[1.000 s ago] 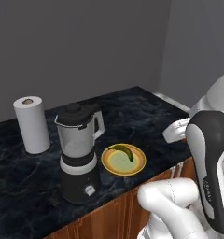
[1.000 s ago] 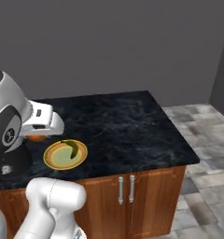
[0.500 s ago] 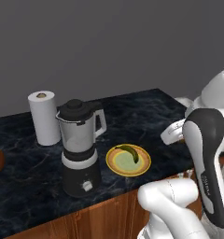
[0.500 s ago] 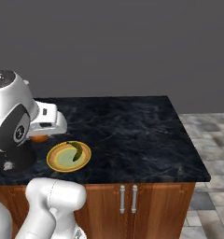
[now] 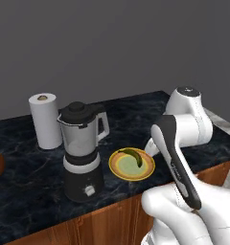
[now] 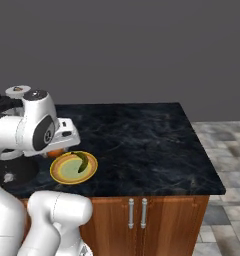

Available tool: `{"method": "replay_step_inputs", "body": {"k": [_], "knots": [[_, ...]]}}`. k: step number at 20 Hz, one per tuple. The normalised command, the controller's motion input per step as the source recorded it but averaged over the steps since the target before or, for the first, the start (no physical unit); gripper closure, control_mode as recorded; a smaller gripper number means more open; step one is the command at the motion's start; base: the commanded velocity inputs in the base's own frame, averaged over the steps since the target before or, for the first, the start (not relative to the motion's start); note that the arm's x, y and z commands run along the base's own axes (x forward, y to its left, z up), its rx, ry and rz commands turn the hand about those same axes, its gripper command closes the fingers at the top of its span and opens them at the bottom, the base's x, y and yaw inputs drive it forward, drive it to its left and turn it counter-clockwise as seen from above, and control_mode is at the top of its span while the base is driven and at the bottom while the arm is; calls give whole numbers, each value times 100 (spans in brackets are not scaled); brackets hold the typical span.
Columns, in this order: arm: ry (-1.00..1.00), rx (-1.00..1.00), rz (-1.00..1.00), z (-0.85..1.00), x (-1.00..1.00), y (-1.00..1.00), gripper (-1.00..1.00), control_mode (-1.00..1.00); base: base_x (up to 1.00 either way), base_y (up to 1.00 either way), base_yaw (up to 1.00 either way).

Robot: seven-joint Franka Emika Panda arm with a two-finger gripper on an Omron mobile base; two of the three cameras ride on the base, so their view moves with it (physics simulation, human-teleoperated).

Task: Pick the banana and tangerine from the fridge and place them on the plate next to the blender to make a fruit smoothie.

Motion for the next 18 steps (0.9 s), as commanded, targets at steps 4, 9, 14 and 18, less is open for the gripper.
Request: {"method": "replay_step_inputs", "body": {"k": [4,9,14,18], "knots": [[17,7,14,-56,76,-1,100,-100,0,0,0],[21,6,5,-31,67,12,100,-100,0,0,0],[19,0,0,-44,24,1,100,-100,0,0,0],[15,0,0,-65,17,3,100,-100,0,0,0]]}}
